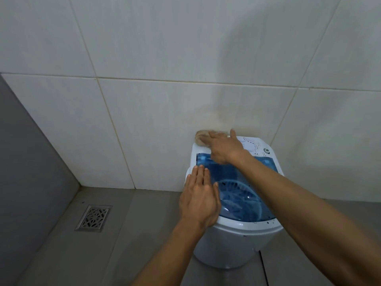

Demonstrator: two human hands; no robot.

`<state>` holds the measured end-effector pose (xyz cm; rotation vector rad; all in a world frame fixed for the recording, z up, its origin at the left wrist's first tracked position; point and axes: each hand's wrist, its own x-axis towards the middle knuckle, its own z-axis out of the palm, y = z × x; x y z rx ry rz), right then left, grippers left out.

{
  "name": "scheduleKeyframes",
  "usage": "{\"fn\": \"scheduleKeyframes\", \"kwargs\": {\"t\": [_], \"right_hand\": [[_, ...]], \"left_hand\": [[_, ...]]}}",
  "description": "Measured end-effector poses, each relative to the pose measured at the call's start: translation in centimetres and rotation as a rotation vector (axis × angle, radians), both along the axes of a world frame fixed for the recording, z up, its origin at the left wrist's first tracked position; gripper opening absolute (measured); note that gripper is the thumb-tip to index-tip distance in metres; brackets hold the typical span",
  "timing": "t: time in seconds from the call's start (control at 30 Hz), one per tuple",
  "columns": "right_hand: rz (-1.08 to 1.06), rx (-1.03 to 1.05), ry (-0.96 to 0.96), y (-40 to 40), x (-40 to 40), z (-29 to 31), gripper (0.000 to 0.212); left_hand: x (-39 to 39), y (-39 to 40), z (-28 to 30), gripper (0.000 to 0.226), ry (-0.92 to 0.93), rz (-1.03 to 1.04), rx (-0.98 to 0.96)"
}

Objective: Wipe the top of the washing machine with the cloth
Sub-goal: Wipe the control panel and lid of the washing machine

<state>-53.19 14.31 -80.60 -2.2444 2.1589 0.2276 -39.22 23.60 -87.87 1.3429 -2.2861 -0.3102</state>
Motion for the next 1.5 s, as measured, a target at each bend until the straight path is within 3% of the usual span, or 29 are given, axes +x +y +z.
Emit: {"fn": "scheduleKeyframes", "kwargs": {"t": [0.2,0.37,0.57,0.87,1.17,1.3,1.5], "right_hand": [[0.145,0.073,-0.149,4.1,0.0,-1.0,0.067],[0.125,0.071,-0.141,1.6,-0.6,-0.6,0.075],[0.088,0.093,0.001,-2.7,1.6,0.6,0.064],[0.356,0.258,0.282,-2.1,5.8,0.6,0.039],[0.235,0.220,0.260,-5.6,4.9,1.9,0.043],[0.406,0.262,0.272,-4.0,6.0,0.8,0.038],[0.339,0.284,0.085,-4.2,4.2,0.4,0.042]], "left_hand": [[-0.2,-0.3,-0.5,0.064,-0.015,0.025,-0.002],[-0.2,-0.1,-0.4,0.059,0.001,0.015,0.012],[-0.2,-0.1,-0.5,0.062,0.017,0.027,-0.004],[-0.3,-0.2,-0.5,0.060,0.100,0.057,-0.024],[-0.2,-0.1,-0.7,0.066,0.063,0.050,-0.022],[-0.1,-0.3,-0.6,0.060,0.084,0.069,-0.056],[-0.3,-0.2,-0.9,0.062,0.072,0.062,-0.039]]}}
